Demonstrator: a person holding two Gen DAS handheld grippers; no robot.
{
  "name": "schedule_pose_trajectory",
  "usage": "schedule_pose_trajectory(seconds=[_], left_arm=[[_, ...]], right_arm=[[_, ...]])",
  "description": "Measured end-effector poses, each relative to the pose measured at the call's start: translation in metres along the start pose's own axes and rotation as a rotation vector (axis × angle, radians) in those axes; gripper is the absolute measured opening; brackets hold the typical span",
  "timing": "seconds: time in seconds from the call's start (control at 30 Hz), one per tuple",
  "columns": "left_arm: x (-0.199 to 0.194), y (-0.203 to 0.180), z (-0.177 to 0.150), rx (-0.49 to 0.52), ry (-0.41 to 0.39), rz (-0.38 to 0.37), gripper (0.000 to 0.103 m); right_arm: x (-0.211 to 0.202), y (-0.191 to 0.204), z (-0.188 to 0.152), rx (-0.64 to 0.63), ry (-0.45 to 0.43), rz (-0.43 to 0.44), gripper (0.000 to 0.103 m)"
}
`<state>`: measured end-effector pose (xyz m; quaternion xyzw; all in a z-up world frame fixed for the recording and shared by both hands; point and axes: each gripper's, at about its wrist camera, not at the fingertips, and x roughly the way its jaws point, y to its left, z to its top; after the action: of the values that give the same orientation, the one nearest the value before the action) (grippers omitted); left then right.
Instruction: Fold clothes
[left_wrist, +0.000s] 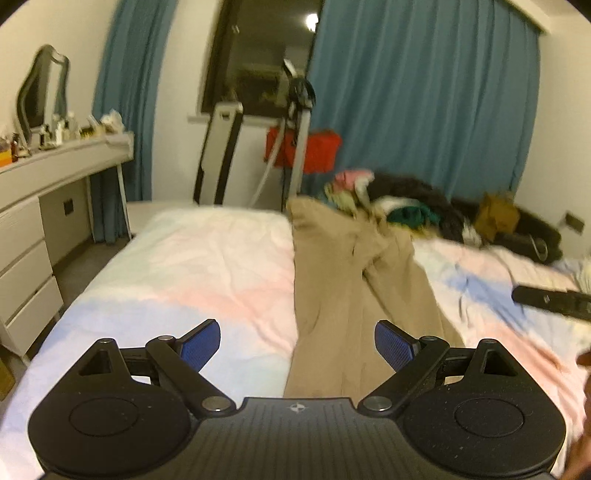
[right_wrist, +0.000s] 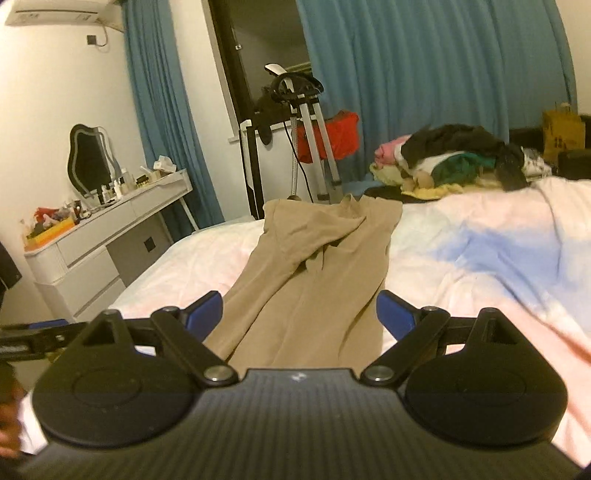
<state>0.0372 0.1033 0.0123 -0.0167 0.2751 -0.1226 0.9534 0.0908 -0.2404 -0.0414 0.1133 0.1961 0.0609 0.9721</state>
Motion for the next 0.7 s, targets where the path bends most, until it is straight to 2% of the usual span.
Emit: schedule_pose_trajectory(seconds=[0.1, 0.17, 0.23, 0.33, 0.4, 0.5, 0.57, 0.6, 0.63, 0.7], left_arm=[[-0.008, 0.015, 0.000, 0.056, 0.089, -0.035, 0.091], [-0.006, 0.028, -0.004, 0.059, 0.159, -0.070, 0.091], [0.003, 0.039, -0.008, 0.039, 0.239, -0.133, 0.087], [0.019, 0.044, -0.012, 0.015, 0.310, -0.198, 0.083], [0.033, 0.039, -0.015, 0.046, 0.340, -0.193, 0.082], [0.057, 0.024, -0.020, 0.117, 0.408, -0.159, 0.062], [0.063, 0.006, -0.024, 0.204, 0.429, -0.168, 0.034], [0.063, -0.004, -0.028, 0.248, 0.430, -0.170, 0.024], [0.060, -0.011, -0.029, 0.284, 0.427, -0.165, 0.006], [0.044, -0.031, -0.033, 0.387, 0.376, -0.121, 0.005]], right_arm=[[0.004, -0.004, -0.003, 0.013, 0.021, 0.015, 0.091], [0.007, -0.005, -0.006, 0.026, 0.039, 0.024, 0.091], [0.009, -0.005, -0.007, 0.029, 0.052, 0.034, 0.091], [0.009, -0.003, -0.008, 0.024, 0.055, 0.040, 0.091], [0.007, -0.004, -0.008, 0.031, 0.055, 0.042, 0.091], [0.007, -0.007, -0.008, 0.045, 0.056, 0.038, 0.091], [0.006, -0.009, -0.008, 0.058, 0.058, 0.030, 0.091], [0.005, -0.011, -0.007, 0.065, 0.059, 0.027, 0.091], [0.005, -0.014, -0.007, 0.075, 0.059, 0.026, 0.091], [0.005, -0.018, -0.006, 0.099, 0.059, 0.026, 0.091]])
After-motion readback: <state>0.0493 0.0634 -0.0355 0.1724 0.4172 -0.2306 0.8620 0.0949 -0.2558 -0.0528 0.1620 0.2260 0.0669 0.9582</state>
